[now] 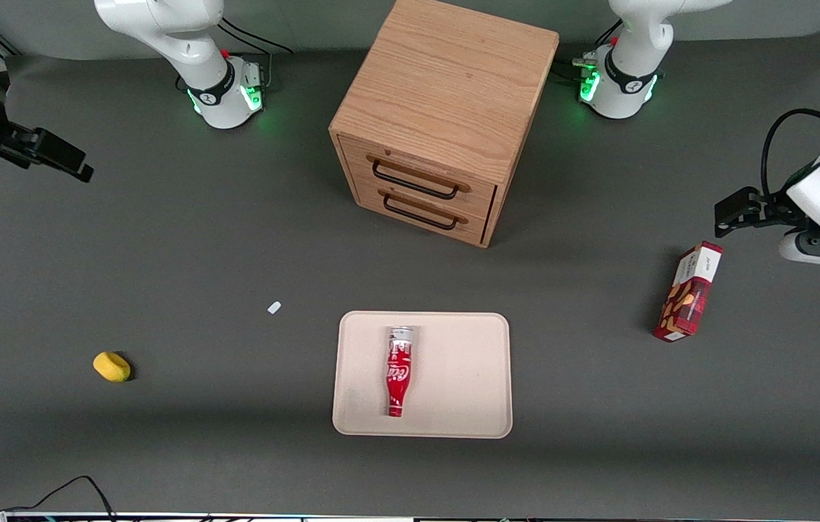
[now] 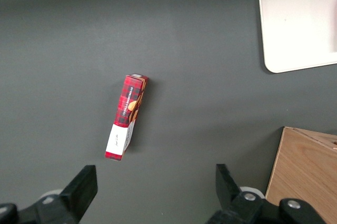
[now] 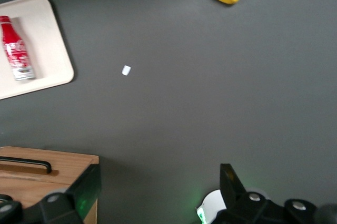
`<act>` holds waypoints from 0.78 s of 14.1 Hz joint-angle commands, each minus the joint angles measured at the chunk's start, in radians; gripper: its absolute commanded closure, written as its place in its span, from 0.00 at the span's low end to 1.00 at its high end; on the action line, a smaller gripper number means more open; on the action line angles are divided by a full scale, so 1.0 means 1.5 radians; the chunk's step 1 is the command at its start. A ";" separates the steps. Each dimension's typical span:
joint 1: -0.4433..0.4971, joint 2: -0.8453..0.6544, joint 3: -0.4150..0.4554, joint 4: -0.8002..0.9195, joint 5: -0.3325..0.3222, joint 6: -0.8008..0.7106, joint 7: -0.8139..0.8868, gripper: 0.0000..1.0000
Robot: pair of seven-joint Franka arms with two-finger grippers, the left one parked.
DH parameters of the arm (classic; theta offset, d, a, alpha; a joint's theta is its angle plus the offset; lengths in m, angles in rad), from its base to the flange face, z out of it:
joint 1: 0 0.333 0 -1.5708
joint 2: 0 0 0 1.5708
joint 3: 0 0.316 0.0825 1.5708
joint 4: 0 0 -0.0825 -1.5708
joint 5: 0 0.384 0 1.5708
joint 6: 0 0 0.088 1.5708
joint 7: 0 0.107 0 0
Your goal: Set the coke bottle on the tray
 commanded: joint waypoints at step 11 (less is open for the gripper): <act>0.010 -0.088 0.000 -0.141 0.014 0.075 -0.002 0.00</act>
